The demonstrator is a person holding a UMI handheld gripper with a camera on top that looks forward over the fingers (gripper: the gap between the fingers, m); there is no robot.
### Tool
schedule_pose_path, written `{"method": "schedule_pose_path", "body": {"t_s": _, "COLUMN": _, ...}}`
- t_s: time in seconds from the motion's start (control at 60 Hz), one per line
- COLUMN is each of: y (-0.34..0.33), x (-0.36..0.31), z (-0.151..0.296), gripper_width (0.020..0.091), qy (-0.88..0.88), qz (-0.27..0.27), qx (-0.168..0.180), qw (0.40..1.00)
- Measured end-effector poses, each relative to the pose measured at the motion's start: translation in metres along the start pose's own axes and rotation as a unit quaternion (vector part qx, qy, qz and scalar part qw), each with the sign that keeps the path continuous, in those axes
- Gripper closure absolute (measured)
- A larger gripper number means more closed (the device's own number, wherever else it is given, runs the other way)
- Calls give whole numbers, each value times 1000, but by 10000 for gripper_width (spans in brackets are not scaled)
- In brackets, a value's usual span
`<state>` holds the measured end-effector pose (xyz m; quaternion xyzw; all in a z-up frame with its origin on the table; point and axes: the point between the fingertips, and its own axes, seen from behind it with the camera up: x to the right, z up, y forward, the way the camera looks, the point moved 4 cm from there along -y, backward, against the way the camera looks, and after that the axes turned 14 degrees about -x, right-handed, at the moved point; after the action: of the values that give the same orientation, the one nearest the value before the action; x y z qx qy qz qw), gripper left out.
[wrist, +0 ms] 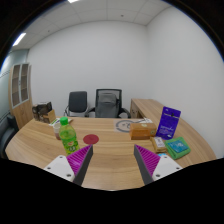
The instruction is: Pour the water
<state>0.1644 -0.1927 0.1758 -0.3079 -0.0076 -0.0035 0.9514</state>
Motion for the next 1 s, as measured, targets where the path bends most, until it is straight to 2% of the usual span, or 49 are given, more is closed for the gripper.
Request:
{"method": "schedule_pose_path", "body": {"t_s": 0.317, "y": 55, "x": -126, "z": -31, "gripper_width": 239, "qy": -32, "qz": 92, "qx": 16, "qw": 995}}
{"method": "schedule_pose_path", "body": {"t_s": 0.6, "y": 134, "x": -163, "z": 0, "gripper_width": 255, "qy": -25, "qz": 40, "qx": 67, "qw": 997}}
{"method": "schedule_pose_path", "body": {"t_s": 0.7, "y": 149, "x": -161, "z": 7, "gripper_width": 368, "qy": -16, "qz": 21, "qx": 80, "qw": 996}}
{"method": "schedule_pose_path", "body": {"t_s": 0.783, "y": 153, "x": -166, "z": 11, "gripper_width": 523, "qy": -10, "qz": 21, "qx": 88, "qw": 996}}
{"method": "schedule_pose_path", "body": {"t_s": 0.883, "y": 153, "x": -164, "z": 11, "gripper_width": 552, "qy": -3, "qz": 5, "qx": 93, "qw": 996}}
{"method": "schedule_pose_path", "body": {"t_s": 1.0, "y": 156, "x": -163, "z": 11, "gripper_width": 684, "qy": -5, "qz": -9, "qx": 88, "qw": 996}}
